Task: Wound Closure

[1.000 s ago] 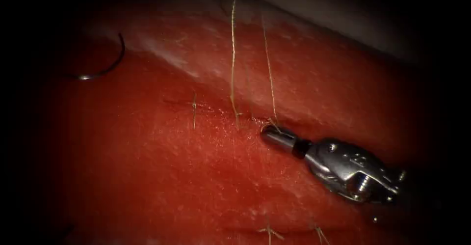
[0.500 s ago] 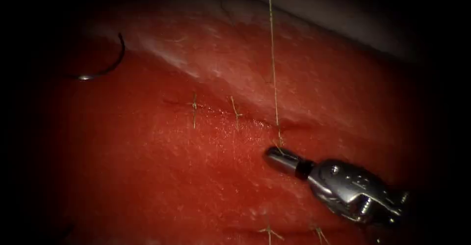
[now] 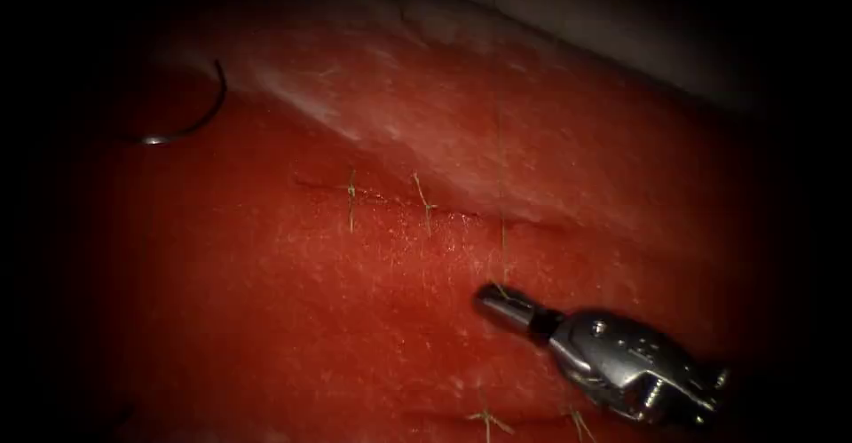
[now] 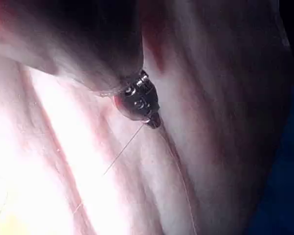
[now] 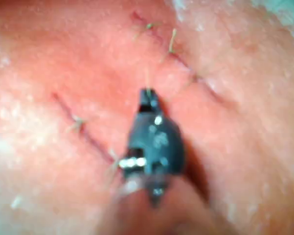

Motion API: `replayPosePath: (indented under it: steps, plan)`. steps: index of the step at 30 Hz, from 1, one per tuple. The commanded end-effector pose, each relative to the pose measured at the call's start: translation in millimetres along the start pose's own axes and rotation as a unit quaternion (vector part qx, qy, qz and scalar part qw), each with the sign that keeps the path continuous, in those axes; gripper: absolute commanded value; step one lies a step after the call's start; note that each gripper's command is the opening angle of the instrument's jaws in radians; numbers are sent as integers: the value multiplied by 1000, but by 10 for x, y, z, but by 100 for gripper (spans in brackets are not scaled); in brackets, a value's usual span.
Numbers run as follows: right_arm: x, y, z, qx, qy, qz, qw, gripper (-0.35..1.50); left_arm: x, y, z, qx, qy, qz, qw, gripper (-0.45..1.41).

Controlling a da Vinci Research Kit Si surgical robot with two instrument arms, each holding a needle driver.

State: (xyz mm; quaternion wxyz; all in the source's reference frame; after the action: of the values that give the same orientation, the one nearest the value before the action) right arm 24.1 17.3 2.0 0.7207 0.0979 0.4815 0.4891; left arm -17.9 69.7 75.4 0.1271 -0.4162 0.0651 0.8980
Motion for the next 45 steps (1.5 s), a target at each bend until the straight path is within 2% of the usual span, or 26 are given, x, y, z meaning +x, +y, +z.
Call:
replayPosePath:
  steps: [1,8,11,12,13,14,15,16,17,18,22,26,29,31,32,36,39,43,45]
  plan:
    - [-7,-7,10,4,-3,-1,1000,-35,-8,3,10,-3,2,-2,1000,-35]
    - [-11,-10,13,8,-9,-3,1000,-35,-13,-1,0,-14,6,-19,1000,-35]
    - [-6,-15,17,30,-10,-12,999,-35,-3,3,-21,-41,40,-59,997,-35]
    - [-3,-17,16,36,-3,-15,999,-23,2,5,-30,-52,52,-70,995,-35]
    - [7,-18,13,40,12,-17,999,39,10,6,-43,-70,74,-84,991,-35]
    - [12,-19,12,37,14,-16,999,76,18,6,-56,-87,98,-94,987,-35]
    - [30,-21,4,33,15,-30,999,111,41,9,-91,-139,179,-124,966,-35]
    - [30,-21,4,33,15,-30,999,111,41,9,-91,-139,179,-124,966,-35]
    - [40,-22,-3,34,12,-38,999,120,57,14,-117,-177,233,-139,946,-35]
    - [44,-23,-6,33,11,-40,999,123,63,17,-128,-189,251,-141,939,-35]
    - [61,-21,-32,45,3,-56,997,136,111,52,-192,-263,332,-144,894,-35]
    - [79,-9,-43,64,-4,-60,996,125,142,95,-226,-289,359,-144,876,-35]
    - [97,6,-37,57,3,-58,997,99,154,122,-244,-301,359,-146,871,-35]
    - [111,17,-30,58,13,-53,997,47,159,146,-257,-306,355,-151,870,-35]
    - [121,22,-25,59,20,-59,996,-35,159,164,-264,-312,353,-151,869,-35]
    - [139,31,-11,42,34,-69,996,-35,155,200,-273,-314,344,-153,872,-35]
    - [148,44,14,27,53,-68,996,-35,147,228,-272,-316,334,-157,874,-35]
    - [151,55,41,20,62,-67,996,-35,143,254,-267,-324,326,-160,874,-35]
    - [144,61,61,17,67,-71,995,-35,143,275,-263,-329,322,-164,872,-35]
